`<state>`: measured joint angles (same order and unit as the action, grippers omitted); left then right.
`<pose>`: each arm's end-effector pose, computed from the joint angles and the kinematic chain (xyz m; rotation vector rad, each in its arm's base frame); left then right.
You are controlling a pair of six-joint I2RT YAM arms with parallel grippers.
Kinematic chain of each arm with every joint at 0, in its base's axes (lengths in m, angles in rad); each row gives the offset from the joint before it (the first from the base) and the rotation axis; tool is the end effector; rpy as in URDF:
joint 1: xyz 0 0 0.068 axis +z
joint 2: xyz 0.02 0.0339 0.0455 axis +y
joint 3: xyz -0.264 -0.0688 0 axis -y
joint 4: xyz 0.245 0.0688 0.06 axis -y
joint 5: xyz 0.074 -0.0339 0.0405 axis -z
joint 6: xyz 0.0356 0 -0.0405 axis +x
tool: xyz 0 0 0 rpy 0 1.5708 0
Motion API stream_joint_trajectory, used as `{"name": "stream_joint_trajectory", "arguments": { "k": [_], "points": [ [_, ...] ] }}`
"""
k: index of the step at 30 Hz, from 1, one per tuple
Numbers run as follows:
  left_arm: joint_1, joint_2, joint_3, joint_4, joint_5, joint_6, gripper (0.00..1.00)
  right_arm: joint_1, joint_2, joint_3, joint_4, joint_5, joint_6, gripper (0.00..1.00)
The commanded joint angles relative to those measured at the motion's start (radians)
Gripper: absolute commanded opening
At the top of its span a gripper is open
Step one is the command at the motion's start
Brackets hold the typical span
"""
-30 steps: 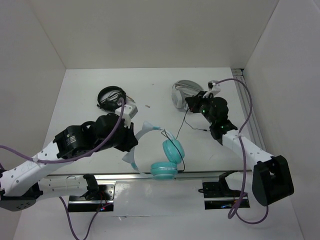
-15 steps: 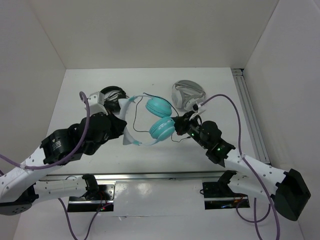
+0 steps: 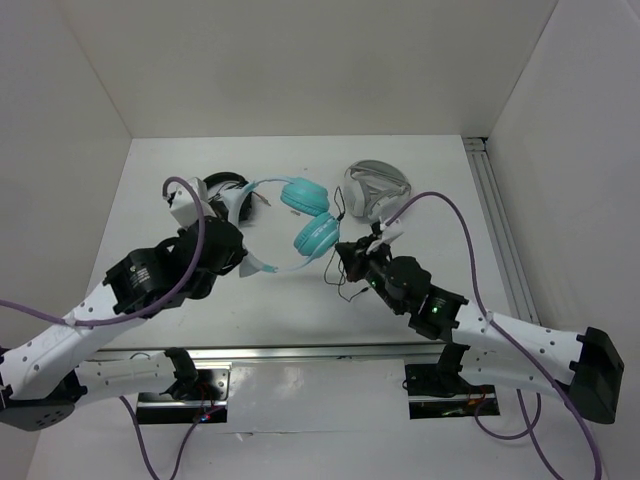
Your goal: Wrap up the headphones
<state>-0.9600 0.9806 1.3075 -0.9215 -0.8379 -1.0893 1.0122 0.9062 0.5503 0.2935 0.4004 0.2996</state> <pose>0.1174 -0.1215 0.4135 -0.5790 1.8931 -0.4285 0.1254 0.1744 0.2855 -0.2794 1.6483 0.6768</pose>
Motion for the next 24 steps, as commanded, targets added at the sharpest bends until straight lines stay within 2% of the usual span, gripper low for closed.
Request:
{"name": "stream_joint_trajectory", "arguments": {
  "k": [1,3,6,8,10,11,12,15,16,17,21,23,24],
  "points": [
    [0.047,-0.017,0.059,0.047,-0.023,0.023,0.0,0.005,-0.018,0.069,-0.086,0.233,-0.04,0.0],
    [0.07,-0.017,0.09,0.047,0.025,0.116,0.0,-0.045,0.002,0.098,-0.184,0.32,-0.018,0.0],
    [0.095,-0.004,0.191,-0.046,0.034,0.17,0.0,-0.116,0.011,0.094,-0.214,0.264,0.009,0.0],
    [0.118,0.016,0.289,-0.164,0.023,0.17,0.0,-0.138,0.0,0.069,-0.202,0.255,0.029,0.0],
    [0.118,0.017,0.366,-0.213,0.023,0.203,0.0,-0.19,0.029,0.069,-0.223,0.232,0.042,0.09],
    [0.118,0.017,0.384,-0.232,0.023,0.203,0.0,-0.21,0.052,0.08,-0.24,0.213,0.052,0.17],
    [0.118,0.007,0.398,-0.232,0.06,0.224,0.0,-0.227,0.095,0.08,-0.269,0.189,0.071,0.44],
    [0.127,-0.003,0.458,-0.232,0.133,0.291,0.0,-0.241,0.082,0.07,-0.254,0.077,0.059,0.76],
    [0.127,0.007,0.476,-0.255,0.151,0.308,0.0,-0.241,0.056,0.056,-0.217,-0.002,0.04,1.0],
    [0.127,0.027,0.518,-0.273,0.164,0.309,0.0,-0.241,0.027,0.047,-0.208,-0.049,0.027,1.0],
    [0.127,0.043,0.55,-0.293,0.233,0.347,0.0,-0.273,-0.108,0.025,-0.133,-0.497,-0.118,1.0],
    [0.127,0.043,0.55,-0.293,0.247,0.359,0.0,-0.273,-0.119,0.037,-0.106,-0.707,-0.161,1.0],
    [0.127,0.052,0.55,-0.293,0.266,0.359,0.0,-0.273,-0.119,0.06,-0.122,-0.721,-0.178,1.0]
  ]
}}
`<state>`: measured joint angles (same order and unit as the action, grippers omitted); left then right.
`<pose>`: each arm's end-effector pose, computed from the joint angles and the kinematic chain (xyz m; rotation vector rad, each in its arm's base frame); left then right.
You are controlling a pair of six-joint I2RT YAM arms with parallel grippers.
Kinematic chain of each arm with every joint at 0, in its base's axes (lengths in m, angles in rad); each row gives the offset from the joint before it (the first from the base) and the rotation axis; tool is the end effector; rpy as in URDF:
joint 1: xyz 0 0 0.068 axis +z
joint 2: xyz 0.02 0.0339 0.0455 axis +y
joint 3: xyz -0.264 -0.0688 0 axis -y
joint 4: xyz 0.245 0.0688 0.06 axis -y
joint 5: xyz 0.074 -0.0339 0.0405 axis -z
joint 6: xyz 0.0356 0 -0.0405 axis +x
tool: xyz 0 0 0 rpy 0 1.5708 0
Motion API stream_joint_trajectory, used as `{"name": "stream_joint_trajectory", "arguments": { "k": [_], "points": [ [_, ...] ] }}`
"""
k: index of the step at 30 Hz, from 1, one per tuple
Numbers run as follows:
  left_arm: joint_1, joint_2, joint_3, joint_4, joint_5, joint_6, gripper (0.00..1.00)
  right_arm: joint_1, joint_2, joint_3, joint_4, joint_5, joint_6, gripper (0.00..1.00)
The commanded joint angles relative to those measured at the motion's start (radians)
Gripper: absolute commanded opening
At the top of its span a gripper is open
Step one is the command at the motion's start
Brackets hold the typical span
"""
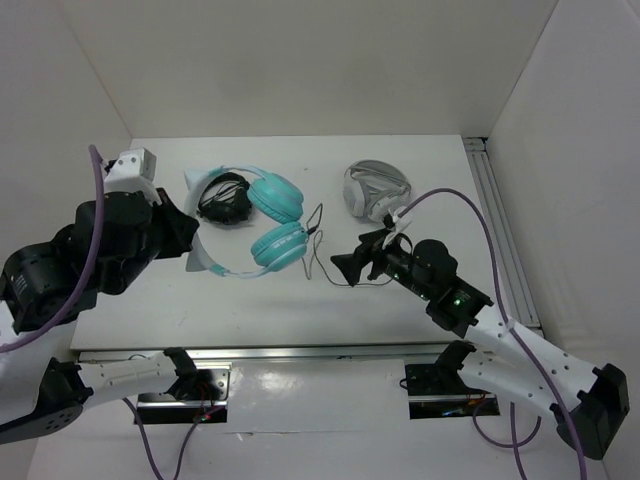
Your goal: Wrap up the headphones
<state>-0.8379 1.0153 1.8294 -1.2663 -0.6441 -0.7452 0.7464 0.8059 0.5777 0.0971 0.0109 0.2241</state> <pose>0.0811 -0.0582 0.5124 -0.3096 1.9240 -0.4022 0.1457 0.1342 0.2927 -0.4447 1.6965 0.7088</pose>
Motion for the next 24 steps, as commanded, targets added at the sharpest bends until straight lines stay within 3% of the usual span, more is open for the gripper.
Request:
{"name": "stream_joint_trajectory", "arguments": {
  "k": [1,11,16,22,24],
  "points": [
    [0.005,0.017,0.028,0.051,0.083,0.026,0.0,-0.007,-0.007,0.045,0.06,-0.31,-0.103,1.0],
    [0.005,0.017,0.01,0.08,0.187,0.026,0.0,-0.007,0.234,0.103,0.307,-0.301,-0.1,0.98],
    [0.005,0.008,0.01,0.081,0.175,0.004,0.0,-0.028,0.39,0.128,0.384,-0.322,-0.111,0.64],
    [0.005,-0.023,0.028,0.081,0.113,-0.052,0.0,-0.05,0.504,0.016,0.565,-0.376,-0.049,0.54],
    [0.005,-0.023,0.028,0.081,0.093,-0.065,0.0,-0.059,0.515,-0.035,0.617,-0.376,-0.022,0.41]
  ]
}}
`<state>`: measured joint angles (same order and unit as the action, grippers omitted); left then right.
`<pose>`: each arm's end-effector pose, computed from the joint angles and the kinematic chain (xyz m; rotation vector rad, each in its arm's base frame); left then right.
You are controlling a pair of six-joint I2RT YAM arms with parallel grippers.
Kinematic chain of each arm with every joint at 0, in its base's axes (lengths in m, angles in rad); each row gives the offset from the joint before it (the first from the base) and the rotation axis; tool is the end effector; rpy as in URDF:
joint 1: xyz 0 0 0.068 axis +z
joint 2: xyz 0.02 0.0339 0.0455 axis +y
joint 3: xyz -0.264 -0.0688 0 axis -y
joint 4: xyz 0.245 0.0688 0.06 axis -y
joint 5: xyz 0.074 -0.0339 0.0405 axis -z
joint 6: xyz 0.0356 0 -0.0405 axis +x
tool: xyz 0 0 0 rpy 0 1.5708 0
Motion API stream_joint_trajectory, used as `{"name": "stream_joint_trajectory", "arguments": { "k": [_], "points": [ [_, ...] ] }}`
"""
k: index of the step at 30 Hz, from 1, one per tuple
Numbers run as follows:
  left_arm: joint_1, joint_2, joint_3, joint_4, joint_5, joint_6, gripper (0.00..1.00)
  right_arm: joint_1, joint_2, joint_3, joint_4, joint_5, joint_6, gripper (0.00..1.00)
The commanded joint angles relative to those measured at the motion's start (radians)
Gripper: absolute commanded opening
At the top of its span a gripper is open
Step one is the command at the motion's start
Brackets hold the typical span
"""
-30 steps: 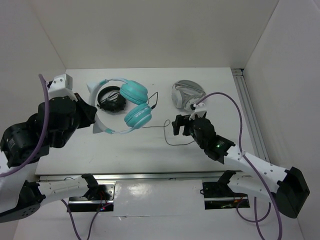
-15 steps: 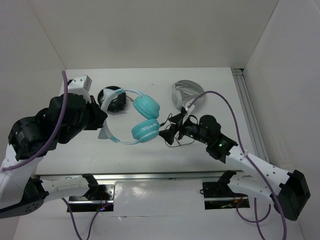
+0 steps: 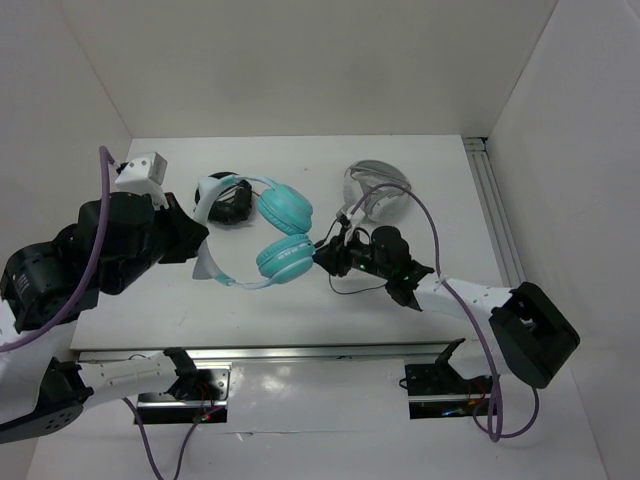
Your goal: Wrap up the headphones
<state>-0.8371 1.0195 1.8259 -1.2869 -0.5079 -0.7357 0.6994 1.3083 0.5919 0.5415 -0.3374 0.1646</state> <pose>0.0806 -0.0636 0.5082 -0.2126 2.0092 -0.4908 0.2079 0.1903 0.2341 -0.7275 1.6771 0.9154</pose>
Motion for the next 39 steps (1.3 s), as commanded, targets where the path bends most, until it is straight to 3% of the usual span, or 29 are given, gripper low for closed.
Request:
{"name": "stream_joint_trajectory", "arguments": {
  "k": [1,2,3,5,9,12,15,19,22,24,27,33,36,39],
  "points": [
    [0.004,-0.027,0.032,0.101,-0.056,-0.074,0.0,-0.012,0.012,-0.062,0.173,-0.028,0.038,0.32],
    [0.004,-0.036,0.041,0.091,-0.075,-0.083,0.0,-0.012,0.012,-0.084,0.182,-0.017,0.038,0.22],
    [0.004,-0.036,0.041,0.09,-0.087,-0.083,0.0,-0.012,-0.001,-0.093,0.183,-0.006,0.038,0.05],
    [0.004,-0.026,0.041,0.064,-0.116,-0.097,0.0,-0.012,-0.038,-0.112,0.149,0.056,0.047,0.0],
    [0.004,-0.016,-0.002,0.055,-0.208,-0.083,0.0,0.014,-0.272,-0.133,-0.01,0.297,0.047,0.0],
    [0.004,-0.006,-0.059,-0.001,-0.331,-0.144,0.0,0.044,-0.447,-0.081,-0.287,0.503,0.038,0.0],
    [0.013,0.037,-0.071,-0.051,-0.411,-0.217,0.0,0.067,-0.549,0.005,-0.441,0.486,0.013,0.0],
    [0.052,0.099,-0.083,-0.077,-0.435,-0.284,0.0,0.095,-0.56,0.132,-0.676,0.39,-0.051,0.0],
    [0.062,0.131,-0.132,0.02,-0.435,-0.197,0.0,0.152,-0.546,0.198,-0.742,0.386,-0.082,0.0],
    [0.085,0.166,-0.192,0.098,-0.405,-0.044,0.0,0.214,-0.532,0.23,-0.764,0.558,-0.082,0.0],
    [0.096,0.238,-0.259,0.165,-0.325,0.056,0.0,0.256,-0.495,0.314,-0.816,0.705,-0.099,0.0],
    [0.096,0.358,-0.342,0.233,-0.149,0.214,0.0,0.256,-0.417,0.492,-0.935,0.802,-0.221,0.0],
    [0.096,0.41,-0.37,0.233,-0.124,0.246,0.0,0.256,-0.385,0.565,-1.023,0.792,-0.278,0.0],
    [0.075,0.442,-0.392,0.242,-0.077,0.3,0.0,0.256,-0.353,0.631,-1.121,0.685,-0.33,0.0]
  ]
}}
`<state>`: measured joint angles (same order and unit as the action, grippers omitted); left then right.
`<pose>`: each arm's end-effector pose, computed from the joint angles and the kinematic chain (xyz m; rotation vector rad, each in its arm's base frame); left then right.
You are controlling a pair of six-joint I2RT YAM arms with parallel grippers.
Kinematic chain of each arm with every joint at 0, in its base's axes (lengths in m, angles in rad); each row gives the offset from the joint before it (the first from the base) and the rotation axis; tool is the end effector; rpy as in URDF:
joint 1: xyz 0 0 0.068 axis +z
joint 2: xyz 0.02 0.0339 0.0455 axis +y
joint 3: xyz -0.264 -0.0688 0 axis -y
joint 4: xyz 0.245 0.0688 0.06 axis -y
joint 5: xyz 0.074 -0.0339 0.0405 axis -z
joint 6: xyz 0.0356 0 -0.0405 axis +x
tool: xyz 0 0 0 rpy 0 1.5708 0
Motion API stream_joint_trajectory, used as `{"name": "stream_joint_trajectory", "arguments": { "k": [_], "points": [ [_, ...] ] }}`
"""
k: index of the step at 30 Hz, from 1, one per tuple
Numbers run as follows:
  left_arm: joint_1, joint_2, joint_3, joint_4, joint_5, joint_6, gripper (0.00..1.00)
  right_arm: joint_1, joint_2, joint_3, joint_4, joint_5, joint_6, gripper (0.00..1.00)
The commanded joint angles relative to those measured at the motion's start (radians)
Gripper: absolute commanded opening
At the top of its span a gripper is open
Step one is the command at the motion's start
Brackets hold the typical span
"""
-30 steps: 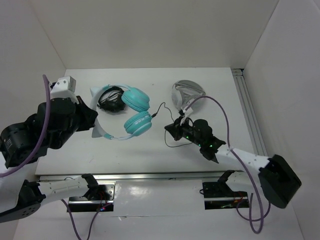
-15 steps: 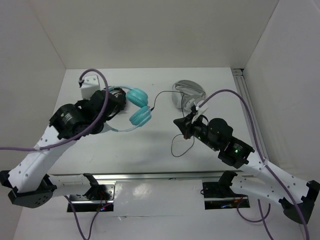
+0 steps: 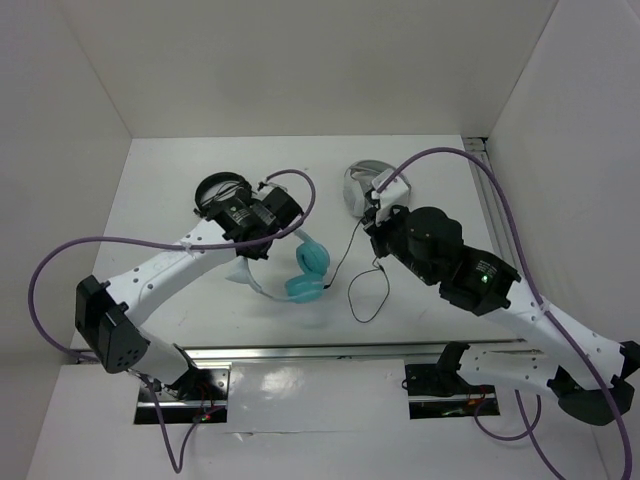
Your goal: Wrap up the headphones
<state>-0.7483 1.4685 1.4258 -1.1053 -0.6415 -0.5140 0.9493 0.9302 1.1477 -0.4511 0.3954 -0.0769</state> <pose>0.2215 -0.1766 0.3321 0.1111 2.4156 0.3415 0.1232 0.1485 0.4119 -0.6256 1.6815 0.2697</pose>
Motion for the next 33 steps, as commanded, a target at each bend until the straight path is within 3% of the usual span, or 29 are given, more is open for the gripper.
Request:
{"name": "stream_joint_trajectory", "arguments": {
  "k": [1,4,5,8,12,19,23,30,33],
  "points": [
    [-0.025,0.004,-0.017,0.082,0.083,0.097,0.0,0.006,0.025,0.086,-0.142,-0.065,-0.098,0.0],
    [-0.045,-0.016,-0.062,0.169,0.257,0.186,0.0,0.006,0.025,0.072,-0.13,-0.066,-0.119,0.0],
    [-0.045,-0.029,-0.071,0.194,0.376,0.21,0.0,0.006,0.012,0.06,-0.117,-0.066,-0.119,0.0],
    [-0.106,-0.074,-0.102,0.254,0.514,0.281,0.0,0.006,0.001,0.012,-0.063,-0.125,-0.13,0.0],
    [-0.198,-0.074,-0.093,0.254,0.525,0.308,0.0,0.006,0.038,-0.011,-0.035,-0.207,-0.13,0.0],
    [-0.284,-0.166,-0.114,0.275,0.535,0.33,0.0,0.016,0.123,-0.069,0.003,-0.037,-0.112,0.0],
    [-0.293,-0.25,-0.123,0.286,0.577,0.35,0.0,-0.003,0.157,-0.069,0.003,-0.036,-0.093,0.0],
    [-0.293,-0.41,-0.153,0.377,0.703,0.384,0.0,-0.09,0.148,-0.098,0.043,-0.228,-0.073,0.0],
    [-0.293,-0.432,-0.143,0.377,0.692,0.384,0.0,-0.09,0.148,-0.098,0.052,-0.295,-0.073,0.0]
  ]
}}
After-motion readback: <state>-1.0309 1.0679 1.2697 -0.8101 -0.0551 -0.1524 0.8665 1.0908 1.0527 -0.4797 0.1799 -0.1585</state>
